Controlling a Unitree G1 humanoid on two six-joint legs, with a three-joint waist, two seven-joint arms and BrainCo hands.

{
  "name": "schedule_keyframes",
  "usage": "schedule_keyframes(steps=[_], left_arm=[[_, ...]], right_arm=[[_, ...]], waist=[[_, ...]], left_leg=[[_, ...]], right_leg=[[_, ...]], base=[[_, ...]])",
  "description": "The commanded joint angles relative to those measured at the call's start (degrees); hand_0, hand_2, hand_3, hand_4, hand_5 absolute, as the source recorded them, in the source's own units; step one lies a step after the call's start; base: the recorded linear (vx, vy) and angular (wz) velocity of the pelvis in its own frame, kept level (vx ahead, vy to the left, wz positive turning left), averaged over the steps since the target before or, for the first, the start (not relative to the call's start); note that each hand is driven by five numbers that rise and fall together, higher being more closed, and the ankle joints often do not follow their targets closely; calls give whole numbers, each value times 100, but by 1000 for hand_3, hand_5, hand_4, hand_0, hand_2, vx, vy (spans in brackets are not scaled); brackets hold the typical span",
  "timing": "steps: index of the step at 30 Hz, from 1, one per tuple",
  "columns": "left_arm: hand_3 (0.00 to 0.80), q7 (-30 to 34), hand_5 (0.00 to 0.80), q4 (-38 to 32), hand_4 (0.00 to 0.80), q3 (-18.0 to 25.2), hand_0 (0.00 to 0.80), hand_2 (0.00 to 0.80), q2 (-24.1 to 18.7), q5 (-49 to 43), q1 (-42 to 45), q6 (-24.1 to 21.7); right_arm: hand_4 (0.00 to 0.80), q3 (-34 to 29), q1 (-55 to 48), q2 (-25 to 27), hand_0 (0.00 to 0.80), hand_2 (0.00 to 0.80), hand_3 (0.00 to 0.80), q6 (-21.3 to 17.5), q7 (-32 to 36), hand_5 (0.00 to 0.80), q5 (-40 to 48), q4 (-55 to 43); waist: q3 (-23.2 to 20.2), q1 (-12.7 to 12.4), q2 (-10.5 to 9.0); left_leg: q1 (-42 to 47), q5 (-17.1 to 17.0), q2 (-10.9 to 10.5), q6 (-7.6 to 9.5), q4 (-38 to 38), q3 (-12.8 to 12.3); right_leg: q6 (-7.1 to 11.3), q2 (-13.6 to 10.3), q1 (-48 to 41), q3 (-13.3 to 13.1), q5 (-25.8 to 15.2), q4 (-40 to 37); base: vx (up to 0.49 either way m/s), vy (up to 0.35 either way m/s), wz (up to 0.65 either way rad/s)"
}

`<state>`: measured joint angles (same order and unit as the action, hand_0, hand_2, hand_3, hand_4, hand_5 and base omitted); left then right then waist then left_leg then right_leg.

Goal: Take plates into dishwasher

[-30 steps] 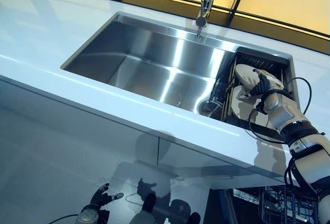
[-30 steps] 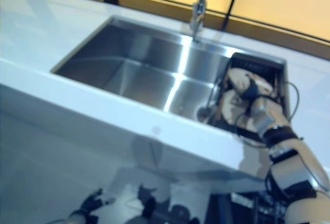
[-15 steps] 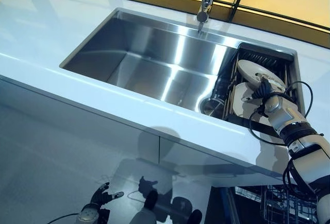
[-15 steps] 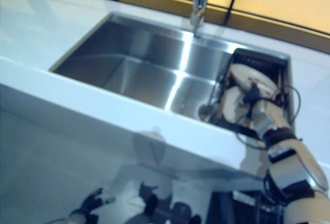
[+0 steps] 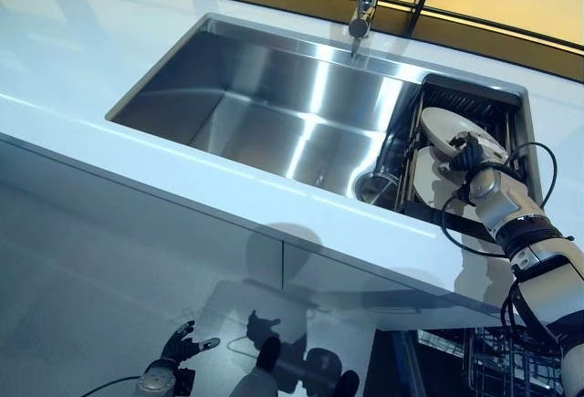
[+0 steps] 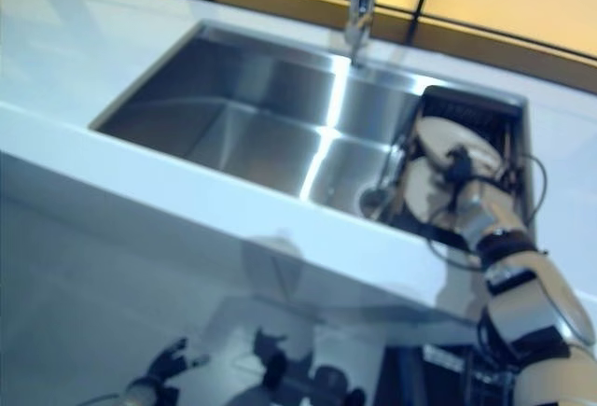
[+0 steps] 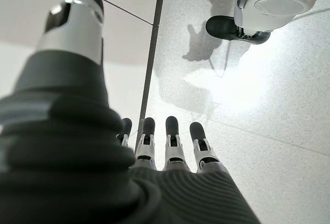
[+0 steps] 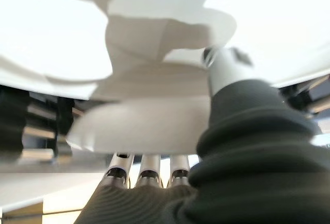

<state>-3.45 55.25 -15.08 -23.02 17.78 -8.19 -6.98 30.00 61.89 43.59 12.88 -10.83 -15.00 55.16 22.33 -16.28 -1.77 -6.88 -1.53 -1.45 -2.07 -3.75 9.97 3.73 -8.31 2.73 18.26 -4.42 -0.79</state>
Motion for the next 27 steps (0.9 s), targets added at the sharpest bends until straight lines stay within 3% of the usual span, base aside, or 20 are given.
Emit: schedule_keyframes(steps=[1,5,18,25,27], left_arm=[[0,-9,0,-124,0,-328,0,0,-91,214,-63,-189],[0,20,0,-92,0,-314,0,0,-95,213,-54,-218],[0,24,0,-101,0,-252,0,0,-96,193,11,-187],[0,-21,0,-139,0,-153,0,0,-52,156,125,-142],[0,-55,0,-98,0,-92,0,0,-4,139,181,-155]], right_arm=[[715,459,532,320,715,715,715,28,-95,715,-164,-97],[800,443,518,360,800,800,800,50,-153,800,-158,-107],[800,328,434,466,800,800,800,-8,-372,800,42,-365],[800,-168,-25,562,800,800,800,-97,-516,800,812,-1147],[800,-509,-348,576,800,800,800,-280,-495,800,1041,-1496]], waist=[[-73,-76,72],[-86,-72,69],[-168,-2,31],[-257,175,-32],[-319,273,-60]], left_leg=[[-143,-219,86,156,147,-131],[-143,-216,82,161,149,-134],[-57,-195,94,168,200,-186],[57,-165,106,183,261,-295],[140,-146,115,196,301,-346]], right_leg=[[262,-432,169,-80,136,1051],[268,-440,167,-82,117,1054],[289,-442,127,-130,77,1035],[314,-411,108,-233,27,986],[320,-388,86,-286,17,952]], base=[[0,0,0],[0,0,0],[0,0,0],[-6,32,-2],[8,49,-6]])
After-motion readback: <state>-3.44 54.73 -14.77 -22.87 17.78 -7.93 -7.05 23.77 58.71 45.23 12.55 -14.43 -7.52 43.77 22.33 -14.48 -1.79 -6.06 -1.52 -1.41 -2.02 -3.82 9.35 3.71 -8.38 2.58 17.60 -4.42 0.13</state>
